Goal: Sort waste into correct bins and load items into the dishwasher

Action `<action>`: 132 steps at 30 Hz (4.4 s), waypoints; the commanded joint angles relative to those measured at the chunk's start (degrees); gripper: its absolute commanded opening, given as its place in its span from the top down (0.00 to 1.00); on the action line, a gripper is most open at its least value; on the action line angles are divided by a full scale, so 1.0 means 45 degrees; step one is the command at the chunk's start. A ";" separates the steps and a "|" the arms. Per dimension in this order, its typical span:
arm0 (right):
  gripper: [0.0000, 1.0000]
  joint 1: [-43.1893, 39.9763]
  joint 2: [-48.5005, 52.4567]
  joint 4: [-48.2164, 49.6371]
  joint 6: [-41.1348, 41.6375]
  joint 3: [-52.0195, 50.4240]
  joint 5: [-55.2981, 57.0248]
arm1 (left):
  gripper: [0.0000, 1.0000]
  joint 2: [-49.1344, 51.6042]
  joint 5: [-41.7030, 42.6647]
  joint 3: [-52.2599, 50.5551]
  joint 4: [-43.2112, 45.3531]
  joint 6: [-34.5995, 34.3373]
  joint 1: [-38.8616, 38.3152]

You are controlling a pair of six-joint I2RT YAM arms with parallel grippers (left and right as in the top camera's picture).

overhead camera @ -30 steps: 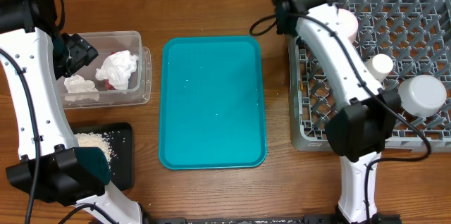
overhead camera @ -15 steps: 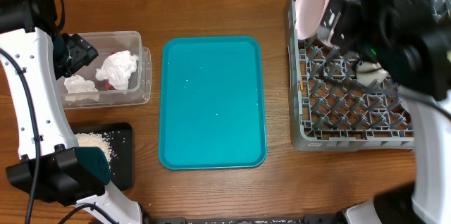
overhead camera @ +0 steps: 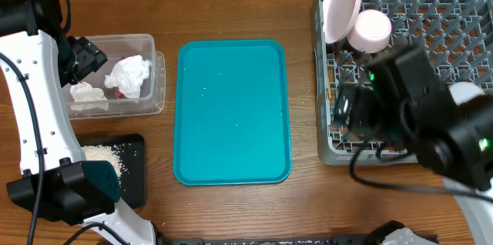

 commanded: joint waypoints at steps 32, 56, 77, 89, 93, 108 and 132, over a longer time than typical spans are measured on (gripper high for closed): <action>0.00 0.0034 -0.1083 0.2982 -0.1467 -0.1972 -0.1443 | 0.00 -0.0238 0.0053 0.0214 -0.0024 0.0160 -0.0015; 0.00 -0.4823 -1.1453 1.7029 -0.3599 -1.7558 -0.5319 | 0.00 -0.0238 0.0053 0.0214 -0.0024 0.0160 -0.0015; 0.00 -0.6543 -1.6062 2.0516 -0.3492 -2.1031 -0.5484 | 0.00 -0.0238 0.0053 0.0214 -0.0024 0.0160 -0.0015; 0.00 -0.7655 -1.6111 2.2454 -0.3492 -2.2207 -0.5474 | 0.00 -0.0238 0.0053 0.0214 -0.0024 0.0160 -0.0015; 0.00 -0.7660 -1.6325 2.2950 -0.3502 -2.2634 -0.5149 | 0.00 -0.0238 0.0053 0.0214 -0.0029 0.0160 -0.0015; 0.00 -0.7664 -1.6325 2.0584 -0.3706 -2.2634 -0.2458 | 0.00 -0.0238 0.0053 0.0214 -0.0024 0.0160 -0.0015; 0.00 -0.7660 -1.6325 2.0584 -0.7208 -2.2634 -0.2560 | 0.00 -0.0238 0.0053 0.0214 -0.0024 0.0160 -0.0015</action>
